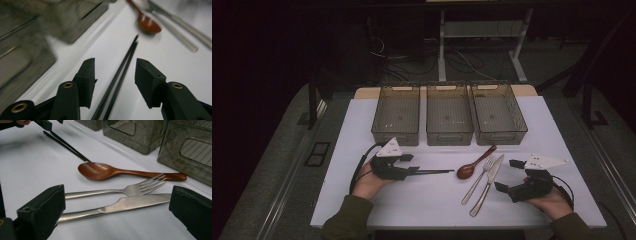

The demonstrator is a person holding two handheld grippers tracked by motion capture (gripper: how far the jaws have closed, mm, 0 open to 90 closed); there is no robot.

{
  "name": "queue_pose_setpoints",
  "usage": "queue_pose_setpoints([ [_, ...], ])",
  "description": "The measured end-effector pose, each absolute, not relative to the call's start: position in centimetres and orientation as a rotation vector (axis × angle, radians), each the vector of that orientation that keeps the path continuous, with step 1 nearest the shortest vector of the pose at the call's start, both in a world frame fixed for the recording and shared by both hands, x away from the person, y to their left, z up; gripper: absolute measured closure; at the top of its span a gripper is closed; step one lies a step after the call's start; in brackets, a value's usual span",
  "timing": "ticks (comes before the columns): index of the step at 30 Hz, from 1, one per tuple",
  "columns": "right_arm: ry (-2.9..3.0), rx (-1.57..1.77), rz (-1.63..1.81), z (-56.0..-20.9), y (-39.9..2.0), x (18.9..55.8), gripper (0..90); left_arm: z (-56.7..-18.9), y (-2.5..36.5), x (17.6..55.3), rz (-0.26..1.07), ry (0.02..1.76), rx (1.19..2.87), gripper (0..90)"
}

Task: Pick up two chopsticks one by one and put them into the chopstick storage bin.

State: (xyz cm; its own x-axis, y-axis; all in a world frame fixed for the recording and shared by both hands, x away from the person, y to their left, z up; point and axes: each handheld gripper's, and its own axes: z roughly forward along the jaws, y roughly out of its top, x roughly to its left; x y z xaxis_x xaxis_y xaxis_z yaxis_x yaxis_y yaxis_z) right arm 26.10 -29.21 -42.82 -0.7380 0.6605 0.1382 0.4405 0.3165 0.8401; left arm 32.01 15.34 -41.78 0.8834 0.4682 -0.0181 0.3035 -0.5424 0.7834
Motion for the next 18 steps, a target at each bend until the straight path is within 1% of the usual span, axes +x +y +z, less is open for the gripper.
queue_pose_setpoints([
  [2, 2.351, 1.002, 1.385, -42.8, -29.2, 26.1, 0.1, -42.1, 16.8, 32.1, 0.258, 0.590, 2.189, 54.0],
  [4, 2.351, 1.002, 1.385, -42.8, -29.2, 26.1, 0.0, -42.2, 17.5, 32.2, 0.268, 0.609, 2.195, 59.4],
  [5, 2.352, 1.003, 1.383, -42.8, -29.2, 26.1, 0.0, -42.5, 18.8, 32.4, 0.274, 0.656, 2.189, 61.8],
  [7, 2.353, 1.003, 1.382, -42.9, -29.1, 26.1, 0.0, -42.6, 19.3, 32.5, 0.273, 0.675, 2.188, 67.0],
  [8, 2.354, 1.004, 1.380, -42.9, -29.1, 26.1, 0.0, -43.1, 20.1, 32.7, 0.266, 0.716, 2.187, 69.6],
  [11, 2.354, 1.004, 1.379, -42.9, -29.1, 26.2, 0.0, -43.3, 20.6, 33.0, 0.265, 0.741, 2.204, 77.9],
  [12, 2.354, 1.004, 1.379, -42.9, -29.1, 26.2, 0.0, -43.5, 20.7, 33.1, 0.260, 0.753, 2.210, 77.9],
  [13, 2.354, 1.003, 1.379, -42.9, -29.1, 26.1, 0.1, -43.5, 20.8, 33.2, 0.261, 0.749, 2.227, 83.1],
  [15, 2.354, 1.004, 1.381, -42.9, -29.1, 26.1, 0.0, -43.7, 20.8, 33.3, 0.262, 0.776, 2.249, 85.7],
  [18, 2.354, 1.004, 1.379, -42.9, -29.1, 26.1, 0.1, -43.8, 20.9, 33.3, 0.273, 0.794, 2.254, 86.9],
])
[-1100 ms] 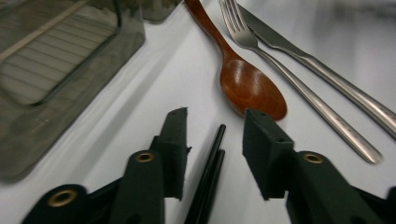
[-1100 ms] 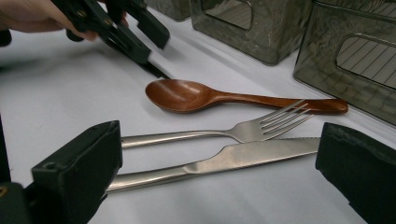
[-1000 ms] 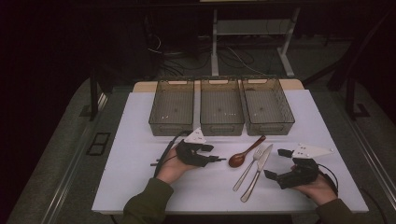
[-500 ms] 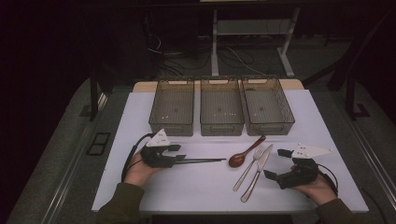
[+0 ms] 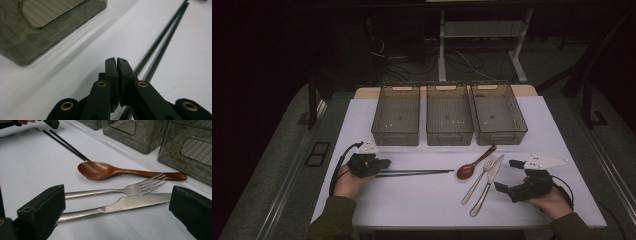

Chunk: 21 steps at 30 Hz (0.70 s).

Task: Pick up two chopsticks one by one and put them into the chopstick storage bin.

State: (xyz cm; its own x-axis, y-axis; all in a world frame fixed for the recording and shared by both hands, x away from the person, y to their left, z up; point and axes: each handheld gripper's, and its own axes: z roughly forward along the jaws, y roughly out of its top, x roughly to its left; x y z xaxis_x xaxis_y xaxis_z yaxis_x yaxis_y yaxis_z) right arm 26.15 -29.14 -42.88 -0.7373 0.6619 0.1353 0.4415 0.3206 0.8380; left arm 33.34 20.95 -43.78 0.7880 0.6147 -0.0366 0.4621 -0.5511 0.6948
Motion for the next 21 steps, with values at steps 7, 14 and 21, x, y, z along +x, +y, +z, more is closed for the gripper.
queue_pose_setpoints([
  [7, 2.353, 1.004, 1.381, -42.8, -29.2, 26.1, 0.0, -44.2, 21.3, 33.4, 0.257, 0.816, 2.275, 88.4],
  [14, 2.353, 1.008, 1.380, -42.8, -29.2, 26.1, 0.1, -44.2, 21.1, 33.0, 0.233, 0.814, 2.294, 88.5],
  [21, 2.353, 1.009, 1.379, -42.8, -29.2, 26.1, 0.0, -44.1, 21.2, 32.2, 0.205, 0.813, 2.305, 88.5],
])
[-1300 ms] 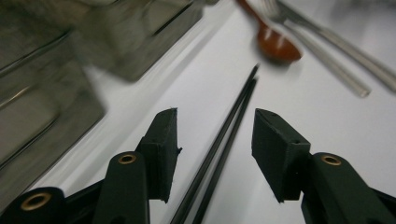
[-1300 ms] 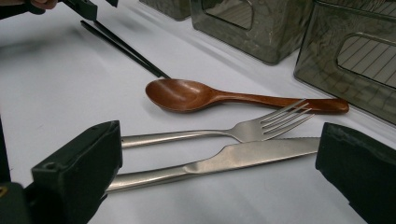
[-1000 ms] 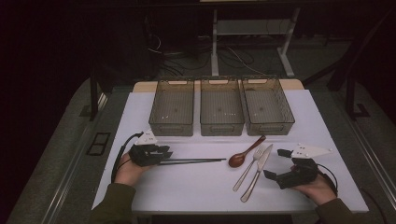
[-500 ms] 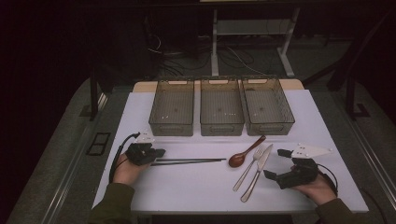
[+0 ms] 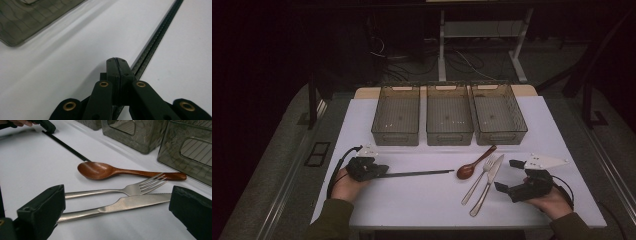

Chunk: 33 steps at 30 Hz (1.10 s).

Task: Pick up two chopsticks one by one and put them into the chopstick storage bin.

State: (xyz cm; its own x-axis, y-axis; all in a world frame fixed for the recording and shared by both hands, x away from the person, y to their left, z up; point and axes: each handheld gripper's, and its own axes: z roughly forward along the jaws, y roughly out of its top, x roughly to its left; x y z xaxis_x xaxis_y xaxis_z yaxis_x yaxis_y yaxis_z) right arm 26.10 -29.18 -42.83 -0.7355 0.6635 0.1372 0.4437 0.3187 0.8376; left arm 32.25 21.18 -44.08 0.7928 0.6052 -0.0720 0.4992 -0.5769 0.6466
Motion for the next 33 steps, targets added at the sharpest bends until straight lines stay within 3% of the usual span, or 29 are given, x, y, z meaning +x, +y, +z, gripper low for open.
queue_pose_setpoints([
  [23, 2.353, 1.006, 1.378, -42.8, -29.1, 26.1, 0.1, -43.8, 20.9, 29.4, 0.166, 0.768, 2.327, 87.9],
  [33, 2.359, 0.998, 1.376, -42.9, -29.1, 26.1, 0.1, -42.7, 20.1, 29.2, 0.204, 0.735, 2.253, 76.0],
])
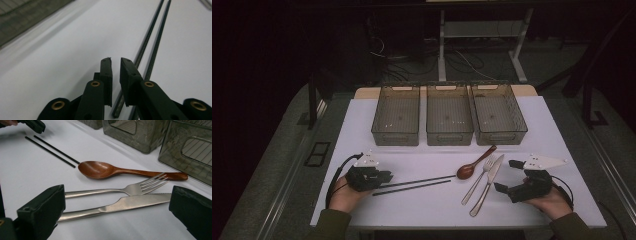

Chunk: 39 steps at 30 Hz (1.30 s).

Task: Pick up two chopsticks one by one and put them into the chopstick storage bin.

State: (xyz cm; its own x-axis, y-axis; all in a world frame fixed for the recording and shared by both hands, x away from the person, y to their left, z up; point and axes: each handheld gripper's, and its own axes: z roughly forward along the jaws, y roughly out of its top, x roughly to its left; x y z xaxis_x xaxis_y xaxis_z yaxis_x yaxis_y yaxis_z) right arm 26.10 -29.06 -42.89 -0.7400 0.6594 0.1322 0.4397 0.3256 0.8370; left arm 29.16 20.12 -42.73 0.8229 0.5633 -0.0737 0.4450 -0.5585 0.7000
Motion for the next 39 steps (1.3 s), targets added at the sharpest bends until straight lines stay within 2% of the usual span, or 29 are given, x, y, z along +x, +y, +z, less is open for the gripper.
queue_pose_setpoints([
  [9, 2.363, 0.995, 1.372, -42.9, -29.0, 26.1, 0.1, -42.1, 18.4, 28.9, 0.187, 0.657, 2.216, 66.3],
  [15, 2.367, 0.987, 1.371, -43.0, -28.9, 26.2, 0.0, -42.2, 17.0, 28.9, 0.164, 0.587, 2.218, 65.5],
  [28, 2.373, 0.990, 1.366, -43.0, -28.8, 26.2, 0.1, -43.6, 15.7, 29.7, 0.120, 0.494, 2.264, 72.3],
  [39, 2.371, 0.986, 1.367, -43.0, -28.8, 26.1, 0.0, -44.5, 16.0, 30.3, 0.079, 0.496, 2.278, 78.0],
])
